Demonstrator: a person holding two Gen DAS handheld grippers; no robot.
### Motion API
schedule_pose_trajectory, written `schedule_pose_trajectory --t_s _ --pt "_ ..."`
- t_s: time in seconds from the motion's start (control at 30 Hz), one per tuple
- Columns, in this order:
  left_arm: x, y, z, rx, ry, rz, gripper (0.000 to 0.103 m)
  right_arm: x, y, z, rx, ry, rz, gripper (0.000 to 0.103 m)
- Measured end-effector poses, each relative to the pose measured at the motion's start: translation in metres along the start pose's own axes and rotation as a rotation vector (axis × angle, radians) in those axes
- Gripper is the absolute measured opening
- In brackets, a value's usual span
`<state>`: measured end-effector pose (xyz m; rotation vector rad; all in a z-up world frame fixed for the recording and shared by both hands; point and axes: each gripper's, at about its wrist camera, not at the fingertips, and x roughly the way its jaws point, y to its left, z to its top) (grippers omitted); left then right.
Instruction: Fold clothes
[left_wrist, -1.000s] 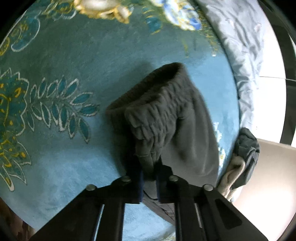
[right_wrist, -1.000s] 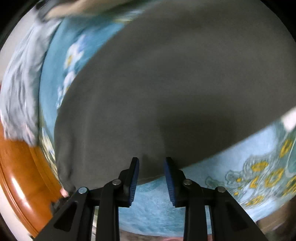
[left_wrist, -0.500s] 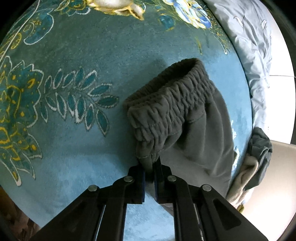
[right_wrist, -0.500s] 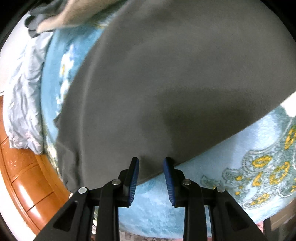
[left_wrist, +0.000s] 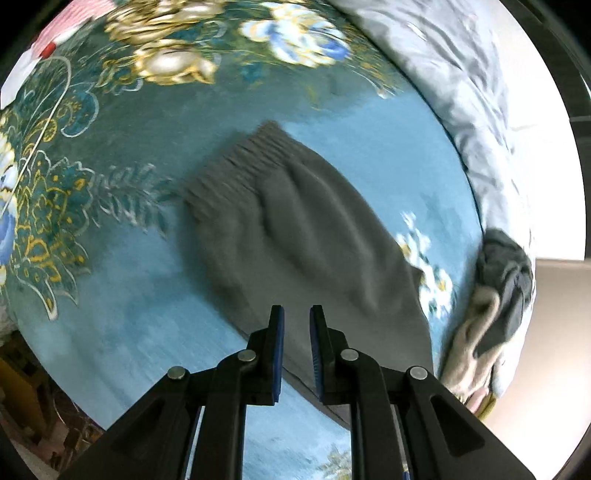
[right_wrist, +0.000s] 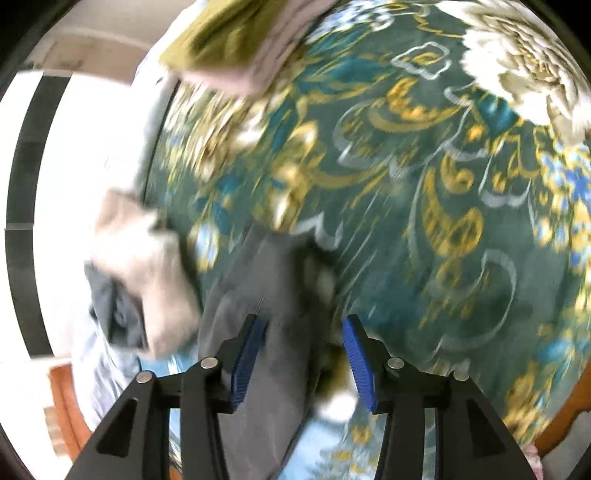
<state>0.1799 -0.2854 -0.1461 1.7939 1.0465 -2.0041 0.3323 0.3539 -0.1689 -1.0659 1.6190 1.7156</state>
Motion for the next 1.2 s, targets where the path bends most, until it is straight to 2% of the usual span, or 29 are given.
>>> schedule_pose_trajectory --t_s 0.1,0.3,0.47,0.57,0.6,0.67,0.77,0.9,1.1,1.2 --pt "-0.001 -0.023 -0.019 0.023 0.006 -0.002 0.013 0.017 -0.007 0.020 -0.010 0.056 0.063 0.049" --pt "0.004 -0.088 -0.054 0.104 0.030 0.031 0.013 0.065 -0.008 0.037 -0.091 0.154 0.108 0.050" --pt "-0.011 -0.113 -0.076 0.174 0.035 0.059 0.013 0.082 -0.010 0.040 -0.065 0.173 0.176 0.050" --pt "-0.019 -0.124 -0.083 0.198 0.034 0.059 0.013 0.080 -0.015 0.044 -0.057 0.188 0.187 0.036" --pt "-0.022 -0.127 -0.085 0.205 0.034 0.054 0.013 0.080 -0.016 0.045 -0.048 0.195 0.195 0.022" --pt "-0.027 -0.133 -0.088 0.219 0.031 0.043 0.013 0.071 -0.019 0.051 -0.035 0.205 0.202 0.015" --pt "-0.037 -0.139 -0.089 0.233 0.024 0.020 0.013 0.063 -0.001 0.049 -0.066 0.189 0.177 0.012" --pt "-0.062 -0.128 -0.084 0.202 -0.003 -0.031 0.013 0.029 0.037 0.035 -0.162 0.166 0.232 0.012" --pt "-0.102 -0.091 -0.065 0.121 -0.070 -0.092 0.013 -0.026 0.121 -0.018 -0.494 0.171 0.258 0.012" --pt "-0.126 -0.065 -0.056 0.085 -0.131 -0.098 0.016 -0.036 0.169 -0.055 -0.662 0.209 0.273 0.012"
